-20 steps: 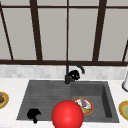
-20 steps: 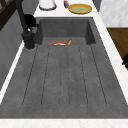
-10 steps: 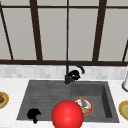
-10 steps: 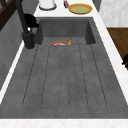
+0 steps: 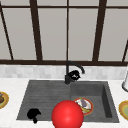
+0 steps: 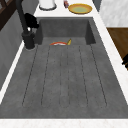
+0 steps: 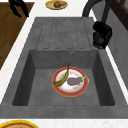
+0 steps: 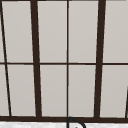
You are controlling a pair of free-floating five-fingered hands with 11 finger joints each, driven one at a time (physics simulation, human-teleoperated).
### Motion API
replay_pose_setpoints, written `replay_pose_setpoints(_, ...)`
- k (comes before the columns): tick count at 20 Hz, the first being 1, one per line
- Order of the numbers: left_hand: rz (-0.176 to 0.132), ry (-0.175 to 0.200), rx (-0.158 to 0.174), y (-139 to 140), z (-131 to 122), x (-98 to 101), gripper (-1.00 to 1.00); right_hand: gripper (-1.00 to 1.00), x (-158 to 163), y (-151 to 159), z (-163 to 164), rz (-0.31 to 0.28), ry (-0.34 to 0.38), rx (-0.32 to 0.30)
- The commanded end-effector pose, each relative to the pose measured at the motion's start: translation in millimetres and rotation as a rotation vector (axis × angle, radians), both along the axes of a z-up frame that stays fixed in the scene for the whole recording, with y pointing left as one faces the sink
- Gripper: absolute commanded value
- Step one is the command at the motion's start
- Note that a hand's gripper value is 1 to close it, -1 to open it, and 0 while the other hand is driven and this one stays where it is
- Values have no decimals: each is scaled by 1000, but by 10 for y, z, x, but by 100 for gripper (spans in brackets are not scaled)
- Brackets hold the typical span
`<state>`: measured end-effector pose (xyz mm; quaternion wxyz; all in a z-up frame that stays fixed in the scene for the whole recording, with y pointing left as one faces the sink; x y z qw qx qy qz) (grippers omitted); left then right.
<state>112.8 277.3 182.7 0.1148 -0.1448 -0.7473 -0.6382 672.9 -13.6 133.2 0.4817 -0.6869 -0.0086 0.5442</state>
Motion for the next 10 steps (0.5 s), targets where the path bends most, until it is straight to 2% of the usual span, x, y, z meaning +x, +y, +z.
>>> replay_pose_setpoints(1, 0, 0, 0, 0, 0, 0, 0, 100, 84, 218, -10, 2, 101, 95)
replay_pose_setpoints(2, 0, 0, 0, 0, 0, 0, 0, 100, 77, 191, -7, 1, 86, 115)
replay_pose_setpoints(6, 0, 0, 0, 0, 0, 0, 0, 100, 84, 178, -4, 7, 85, 121)
replay_pose_setpoints(10, 0, 0, 0, 0, 0, 0, 0, 100, 26, 80, 1, 69, 92, 116)
